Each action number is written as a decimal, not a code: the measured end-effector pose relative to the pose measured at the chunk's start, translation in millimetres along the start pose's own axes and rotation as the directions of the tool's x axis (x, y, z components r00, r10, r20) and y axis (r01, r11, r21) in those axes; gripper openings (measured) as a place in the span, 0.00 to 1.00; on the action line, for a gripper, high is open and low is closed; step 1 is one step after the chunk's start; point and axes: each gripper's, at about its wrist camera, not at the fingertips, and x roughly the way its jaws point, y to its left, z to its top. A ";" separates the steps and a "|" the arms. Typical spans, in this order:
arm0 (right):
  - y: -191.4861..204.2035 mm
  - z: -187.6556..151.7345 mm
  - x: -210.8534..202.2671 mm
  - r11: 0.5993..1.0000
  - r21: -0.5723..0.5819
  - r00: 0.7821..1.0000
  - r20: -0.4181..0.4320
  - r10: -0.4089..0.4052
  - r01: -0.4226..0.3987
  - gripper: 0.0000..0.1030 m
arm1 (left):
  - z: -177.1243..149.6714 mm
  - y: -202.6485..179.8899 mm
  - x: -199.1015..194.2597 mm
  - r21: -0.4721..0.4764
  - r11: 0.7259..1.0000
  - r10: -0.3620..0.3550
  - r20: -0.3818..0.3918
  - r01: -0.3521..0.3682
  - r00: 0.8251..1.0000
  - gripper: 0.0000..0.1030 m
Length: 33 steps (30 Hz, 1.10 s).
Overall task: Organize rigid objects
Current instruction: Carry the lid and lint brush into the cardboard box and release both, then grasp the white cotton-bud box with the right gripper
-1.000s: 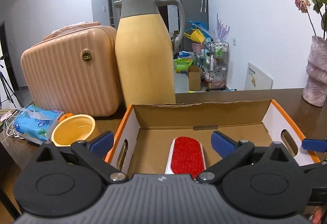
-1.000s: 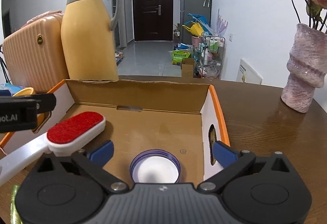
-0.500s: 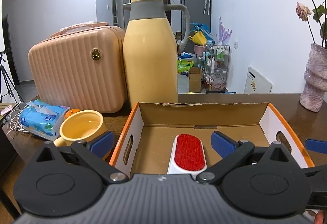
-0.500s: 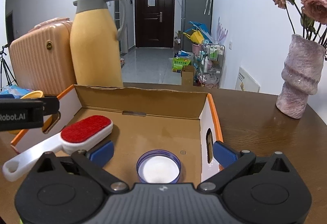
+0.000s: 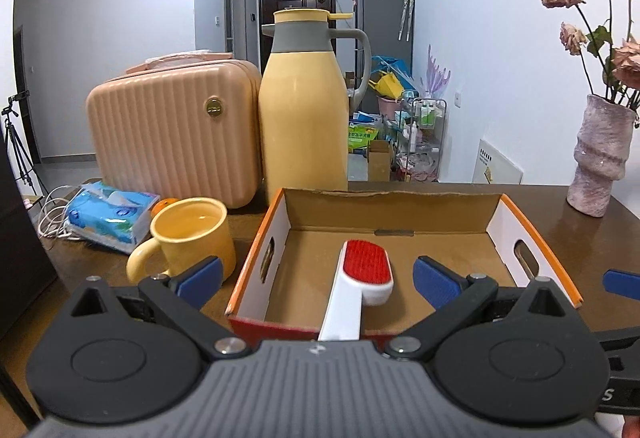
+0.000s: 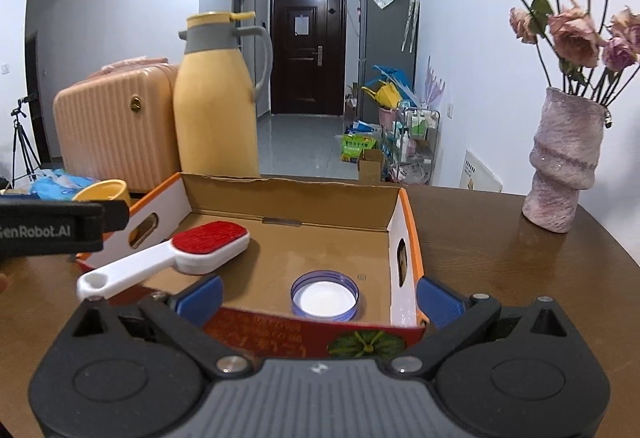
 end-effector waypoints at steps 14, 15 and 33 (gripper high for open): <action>-26.4 -43.7 -42.6 1.000 -0.019 1.000 0.013 0.017 -0.016 1.00 | -36.8 12.8 -61.7 -0.014 1.000 0.001 0.000 -0.001 1.000 1.00; -24.6 -49.6 -47.0 1.000 -0.023 1.000 0.011 0.017 -0.017 1.00 | -39.9 13.9 -66.0 -0.016 1.000 0.001 -0.001 -0.001 1.000 1.00; -18.8 -105.8 -91.9 0.997 -0.063 0.997 -0.061 0.041 -0.044 1.00 | -97.6 26.1 -112.9 -0.010 1.000 -0.015 -0.056 0.014 0.998 1.00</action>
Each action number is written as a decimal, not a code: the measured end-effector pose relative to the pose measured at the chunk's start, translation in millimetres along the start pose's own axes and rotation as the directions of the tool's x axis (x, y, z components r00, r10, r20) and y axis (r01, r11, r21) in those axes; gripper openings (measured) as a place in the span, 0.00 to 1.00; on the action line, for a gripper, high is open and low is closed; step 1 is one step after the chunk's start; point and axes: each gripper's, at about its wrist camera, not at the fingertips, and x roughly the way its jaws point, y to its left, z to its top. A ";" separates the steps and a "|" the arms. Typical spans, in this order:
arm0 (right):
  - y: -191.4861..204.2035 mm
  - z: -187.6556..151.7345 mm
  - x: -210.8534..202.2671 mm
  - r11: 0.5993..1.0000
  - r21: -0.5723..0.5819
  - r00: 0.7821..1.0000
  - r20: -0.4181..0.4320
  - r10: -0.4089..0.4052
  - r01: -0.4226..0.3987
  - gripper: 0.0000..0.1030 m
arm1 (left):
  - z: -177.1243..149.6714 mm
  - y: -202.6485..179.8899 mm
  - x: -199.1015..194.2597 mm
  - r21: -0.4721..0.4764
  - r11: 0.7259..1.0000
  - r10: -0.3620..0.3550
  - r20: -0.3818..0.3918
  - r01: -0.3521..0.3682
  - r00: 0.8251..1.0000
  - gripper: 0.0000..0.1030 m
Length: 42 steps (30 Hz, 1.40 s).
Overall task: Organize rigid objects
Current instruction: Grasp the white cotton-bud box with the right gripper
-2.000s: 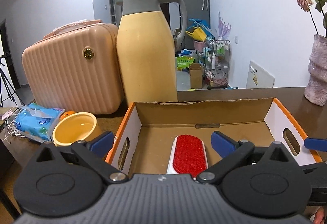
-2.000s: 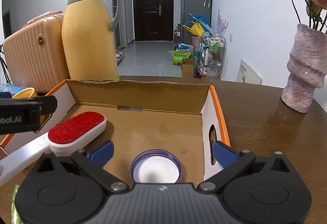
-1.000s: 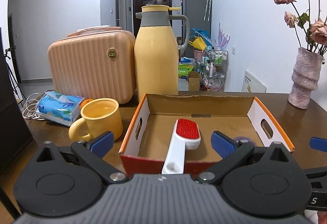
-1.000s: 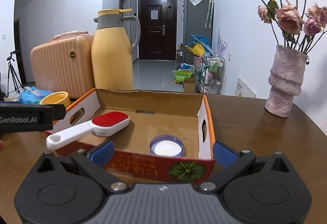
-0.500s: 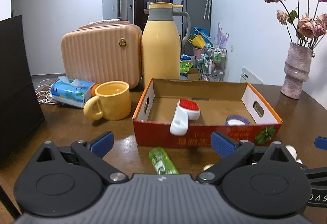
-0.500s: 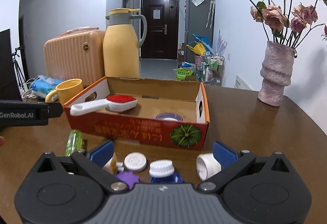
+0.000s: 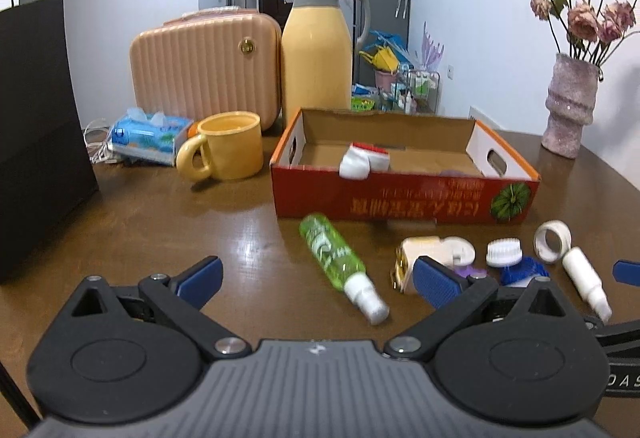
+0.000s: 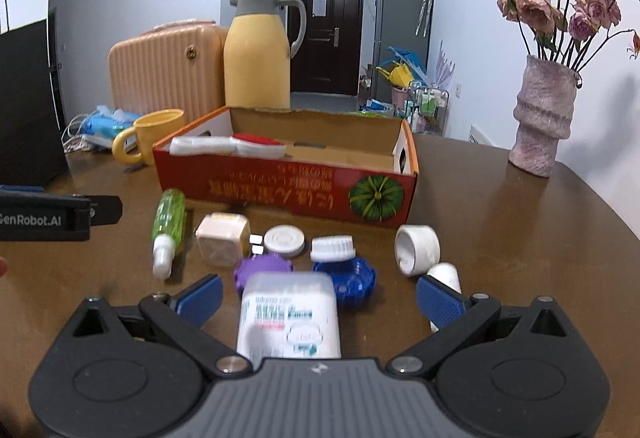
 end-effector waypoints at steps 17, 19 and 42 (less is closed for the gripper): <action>-0.1 -29.0 6.6 0.999 -0.007 0.996 -0.080 0.035 -0.036 0.98 | -36.8 8.1 -6.7 -0.009 1.000 -0.025 -0.062 0.025 0.998 1.00; 0.3 -29.7 10.6 0.999 -0.008 0.995 -0.089 0.039 -0.040 0.92 | -36.8 8.2 -6.8 -0.010 1.000 -0.025 -0.063 0.025 0.998 1.00; -6.7 -29.8 5.6 0.996 0.031 0.995 -0.044 0.089 -0.087 0.62 | -44.4 -1.3 -4.7 -0.008 0.999 -0.050 -0.087 0.049 0.995 1.00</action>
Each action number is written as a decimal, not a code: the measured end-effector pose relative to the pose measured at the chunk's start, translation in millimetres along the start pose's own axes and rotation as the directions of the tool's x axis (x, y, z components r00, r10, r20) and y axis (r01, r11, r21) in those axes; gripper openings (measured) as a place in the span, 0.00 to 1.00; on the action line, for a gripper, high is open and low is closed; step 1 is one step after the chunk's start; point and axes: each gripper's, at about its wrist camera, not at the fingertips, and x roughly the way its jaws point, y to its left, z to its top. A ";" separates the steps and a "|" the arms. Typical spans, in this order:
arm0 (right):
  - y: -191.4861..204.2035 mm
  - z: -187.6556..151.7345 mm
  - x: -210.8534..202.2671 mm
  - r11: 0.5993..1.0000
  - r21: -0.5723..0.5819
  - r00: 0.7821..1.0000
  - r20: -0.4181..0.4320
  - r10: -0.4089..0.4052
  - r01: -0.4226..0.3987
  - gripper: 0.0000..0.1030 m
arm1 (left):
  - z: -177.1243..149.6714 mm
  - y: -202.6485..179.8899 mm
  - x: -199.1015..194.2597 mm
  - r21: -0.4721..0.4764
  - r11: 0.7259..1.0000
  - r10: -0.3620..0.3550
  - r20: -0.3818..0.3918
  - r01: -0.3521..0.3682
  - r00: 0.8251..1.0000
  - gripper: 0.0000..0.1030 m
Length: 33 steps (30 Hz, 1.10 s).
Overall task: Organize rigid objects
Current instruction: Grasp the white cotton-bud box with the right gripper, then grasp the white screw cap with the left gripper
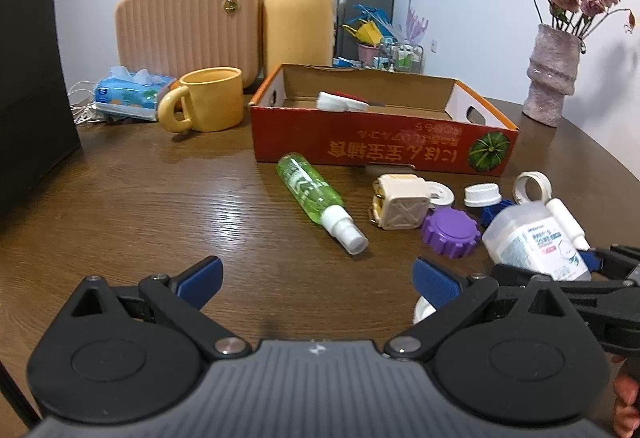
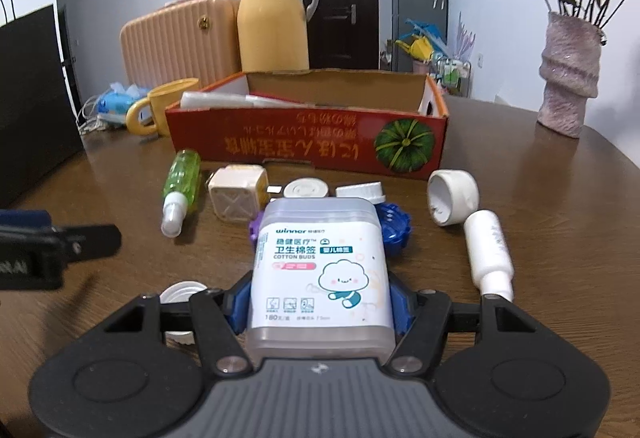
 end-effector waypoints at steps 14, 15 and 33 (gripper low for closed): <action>-25.2 -4.1 -19.1 0.998 0.021 0.998 0.037 -0.054 0.053 0.62 | -13.2 -36.0 8.8 0.051 0.996 -0.077 -0.050 0.080 0.996 1.00; -27.2 -4.9 -19.9 0.998 0.023 0.998 0.038 -0.055 0.055 0.62 | -14.6 -39.1 9.2 0.056 0.995 -0.083 -0.053 0.086 0.995 1.00; -36.4 -9.7 -23.3 0.998 0.029 0.998 0.039 -0.055 0.054 0.62 | -30.5 -73.0 21.0 0.116 0.985 -0.115 -0.114 0.128 0.987 0.40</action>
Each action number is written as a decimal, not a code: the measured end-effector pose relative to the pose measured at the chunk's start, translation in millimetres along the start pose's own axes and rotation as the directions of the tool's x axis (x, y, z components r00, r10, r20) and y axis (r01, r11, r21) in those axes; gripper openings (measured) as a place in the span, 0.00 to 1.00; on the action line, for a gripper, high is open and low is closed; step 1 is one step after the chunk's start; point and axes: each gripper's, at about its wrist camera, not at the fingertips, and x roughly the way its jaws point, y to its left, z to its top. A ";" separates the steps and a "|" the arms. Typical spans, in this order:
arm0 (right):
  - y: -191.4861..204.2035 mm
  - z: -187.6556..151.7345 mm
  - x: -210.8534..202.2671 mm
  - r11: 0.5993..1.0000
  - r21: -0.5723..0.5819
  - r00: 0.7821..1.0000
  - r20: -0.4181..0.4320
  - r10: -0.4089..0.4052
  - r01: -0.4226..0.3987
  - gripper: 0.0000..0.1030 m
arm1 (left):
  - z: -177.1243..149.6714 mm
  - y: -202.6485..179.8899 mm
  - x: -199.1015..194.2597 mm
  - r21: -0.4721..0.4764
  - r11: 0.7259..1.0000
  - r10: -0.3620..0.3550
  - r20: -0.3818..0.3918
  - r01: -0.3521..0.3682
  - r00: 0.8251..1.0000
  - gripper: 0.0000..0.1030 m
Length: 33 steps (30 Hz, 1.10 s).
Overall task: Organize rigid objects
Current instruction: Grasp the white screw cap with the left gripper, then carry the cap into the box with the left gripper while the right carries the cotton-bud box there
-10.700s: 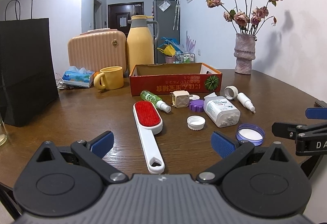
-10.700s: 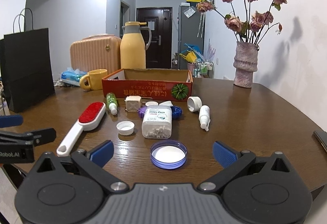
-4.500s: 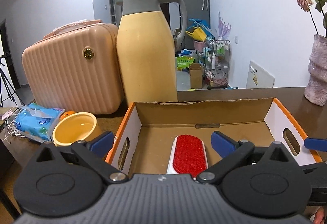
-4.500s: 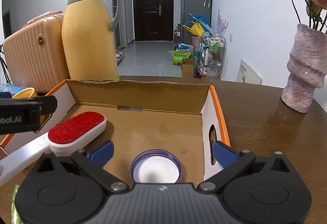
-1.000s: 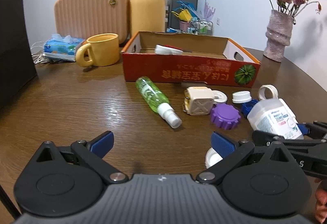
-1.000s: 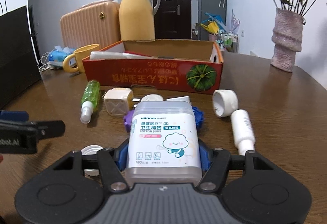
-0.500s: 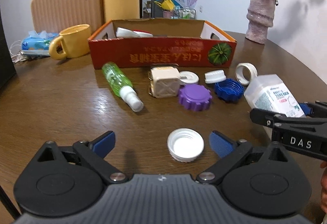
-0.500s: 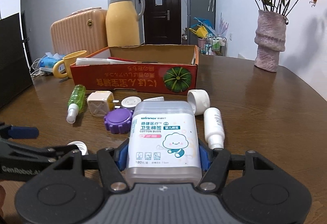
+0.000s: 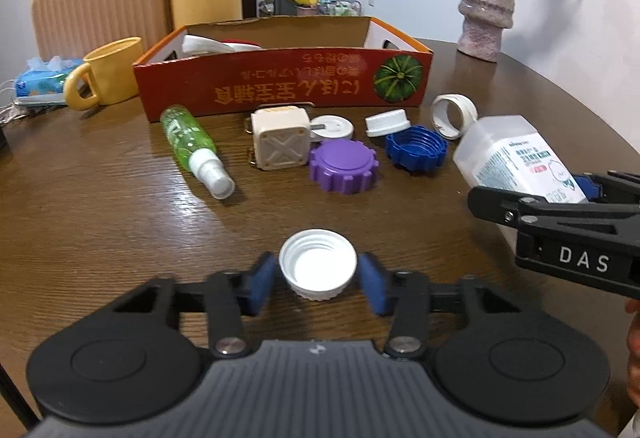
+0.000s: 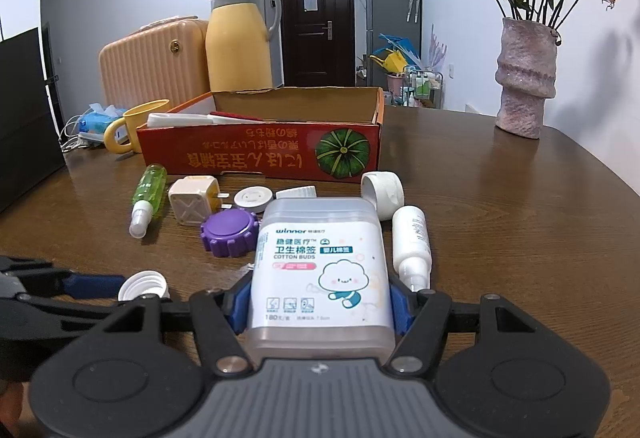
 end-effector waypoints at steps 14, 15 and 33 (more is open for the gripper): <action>5.7 2.0 1.4 1.000 -0.011 1.000 0.004 -0.001 0.001 0.62 | 3.9 1.9 -7.5 0.006 0.999 -0.034 0.045 0.034 0.998 0.39; 5.9 3.4 1.4 1.000 -0.014 1.000 0.004 -0.001 0.001 0.62 | 5.0 2.9 -8.3 0.004 0.999 -0.033 0.049 0.033 0.998 0.39; 17.6 38.6 11.0 1.000 -0.027 0.999 0.047 -0.001 0.003 0.62 | 42.3 26.3 -21.7 -0.031 1.000 0.001 0.147 0.004 0.989 0.39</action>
